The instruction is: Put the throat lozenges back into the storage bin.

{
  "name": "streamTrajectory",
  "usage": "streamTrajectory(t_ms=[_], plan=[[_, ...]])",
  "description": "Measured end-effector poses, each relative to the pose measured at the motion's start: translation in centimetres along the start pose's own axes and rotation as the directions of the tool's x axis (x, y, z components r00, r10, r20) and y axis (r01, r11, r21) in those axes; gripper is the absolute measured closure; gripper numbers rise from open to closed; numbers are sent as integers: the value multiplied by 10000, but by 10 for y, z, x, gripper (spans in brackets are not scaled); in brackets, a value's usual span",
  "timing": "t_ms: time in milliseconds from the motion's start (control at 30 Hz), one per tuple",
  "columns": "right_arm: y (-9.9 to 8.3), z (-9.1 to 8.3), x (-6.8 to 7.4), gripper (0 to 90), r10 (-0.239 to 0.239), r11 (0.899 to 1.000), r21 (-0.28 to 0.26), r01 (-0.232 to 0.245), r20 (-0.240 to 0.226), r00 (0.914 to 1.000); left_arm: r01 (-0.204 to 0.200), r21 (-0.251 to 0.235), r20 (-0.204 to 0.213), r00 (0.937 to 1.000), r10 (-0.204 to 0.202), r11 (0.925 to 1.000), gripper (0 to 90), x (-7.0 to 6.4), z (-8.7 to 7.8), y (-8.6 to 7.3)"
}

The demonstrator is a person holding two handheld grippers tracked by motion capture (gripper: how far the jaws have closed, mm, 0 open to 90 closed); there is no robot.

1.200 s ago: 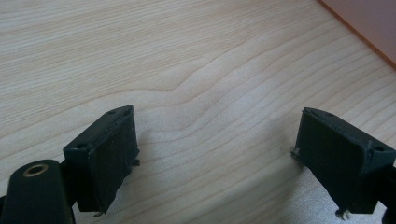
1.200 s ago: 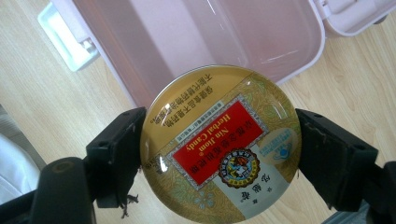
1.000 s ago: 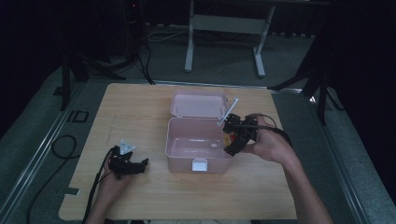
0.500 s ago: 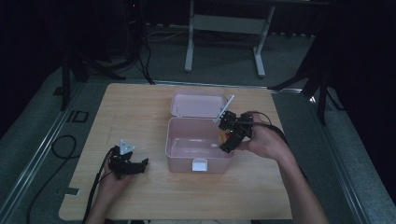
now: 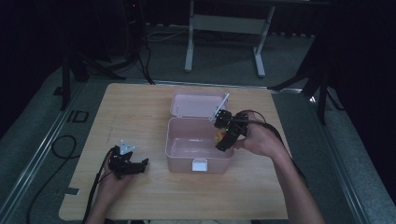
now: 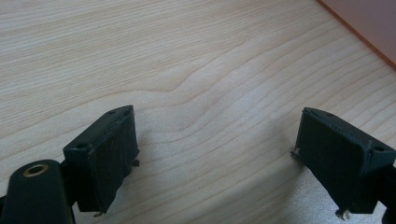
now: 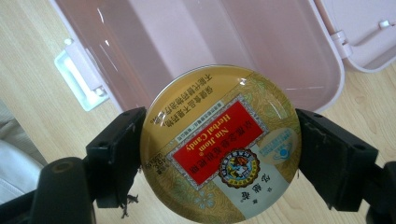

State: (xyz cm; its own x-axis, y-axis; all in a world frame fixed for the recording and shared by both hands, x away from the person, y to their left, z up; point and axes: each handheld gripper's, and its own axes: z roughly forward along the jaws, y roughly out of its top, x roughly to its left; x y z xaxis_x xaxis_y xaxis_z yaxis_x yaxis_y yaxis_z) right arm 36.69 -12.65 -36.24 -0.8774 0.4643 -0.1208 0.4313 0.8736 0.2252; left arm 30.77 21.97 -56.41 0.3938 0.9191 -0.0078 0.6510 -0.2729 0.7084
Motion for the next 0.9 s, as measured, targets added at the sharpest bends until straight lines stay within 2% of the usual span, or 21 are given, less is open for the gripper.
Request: streamTrajectory(t_ms=[900], plan=[[13,11,6,203,-263,9985,484,261,25,9997,-2,2,0,10000,2,10000,133,0,0,0]])
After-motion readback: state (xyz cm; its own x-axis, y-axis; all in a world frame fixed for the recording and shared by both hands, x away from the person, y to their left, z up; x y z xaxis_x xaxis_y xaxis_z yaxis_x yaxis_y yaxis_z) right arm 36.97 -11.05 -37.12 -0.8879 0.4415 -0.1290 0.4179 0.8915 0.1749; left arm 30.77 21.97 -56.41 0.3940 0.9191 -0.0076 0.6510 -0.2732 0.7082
